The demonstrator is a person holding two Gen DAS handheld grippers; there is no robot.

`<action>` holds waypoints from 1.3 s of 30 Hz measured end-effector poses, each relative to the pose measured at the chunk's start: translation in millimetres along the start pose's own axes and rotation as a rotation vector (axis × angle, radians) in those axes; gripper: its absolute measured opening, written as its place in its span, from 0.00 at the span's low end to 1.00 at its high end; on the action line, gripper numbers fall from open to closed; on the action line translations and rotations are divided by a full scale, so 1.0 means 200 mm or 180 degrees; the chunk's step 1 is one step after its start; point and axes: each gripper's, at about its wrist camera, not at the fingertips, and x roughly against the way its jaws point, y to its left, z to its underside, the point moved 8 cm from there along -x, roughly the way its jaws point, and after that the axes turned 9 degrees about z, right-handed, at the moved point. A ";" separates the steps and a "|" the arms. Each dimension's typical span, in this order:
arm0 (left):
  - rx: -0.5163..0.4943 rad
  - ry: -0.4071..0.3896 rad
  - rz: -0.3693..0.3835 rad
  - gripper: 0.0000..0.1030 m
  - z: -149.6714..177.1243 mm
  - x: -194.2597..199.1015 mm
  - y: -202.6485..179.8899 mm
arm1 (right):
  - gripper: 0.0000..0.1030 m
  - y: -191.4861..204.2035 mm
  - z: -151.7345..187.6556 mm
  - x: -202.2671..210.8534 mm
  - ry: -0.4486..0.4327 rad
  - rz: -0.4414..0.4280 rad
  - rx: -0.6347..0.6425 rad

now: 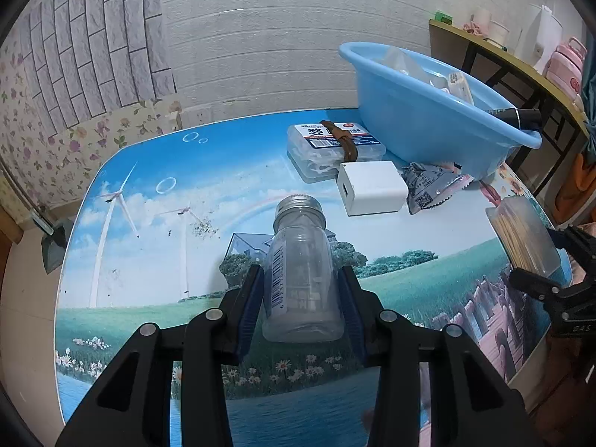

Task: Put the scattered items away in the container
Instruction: 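Grasp the glass bottle with the left gripper while the right grasps the clear toothpick box, then carry the glass bottle and toothpick box over the blue basin with both grippers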

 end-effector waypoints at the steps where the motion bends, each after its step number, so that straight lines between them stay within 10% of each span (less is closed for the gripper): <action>1: 0.0003 -0.0001 0.0001 0.39 0.00 0.00 0.00 | 0.87 0.00 0.01 -0.01 0.0040 -0.0008 -0.0016; 13: -0.0010 -0.0036 0.0001 0.39 0.00 0.02 0.00 | 0.68 -0.05 0.01 0.03 -0.0018 -0.0017 -0.0203; 39: -0.0137 -0.0381 0.0029 0.38 -0.13 0.25 -0.09 | 0.63 0.03 -0.17 0.35 -0.0615 -0.0350 -0.0165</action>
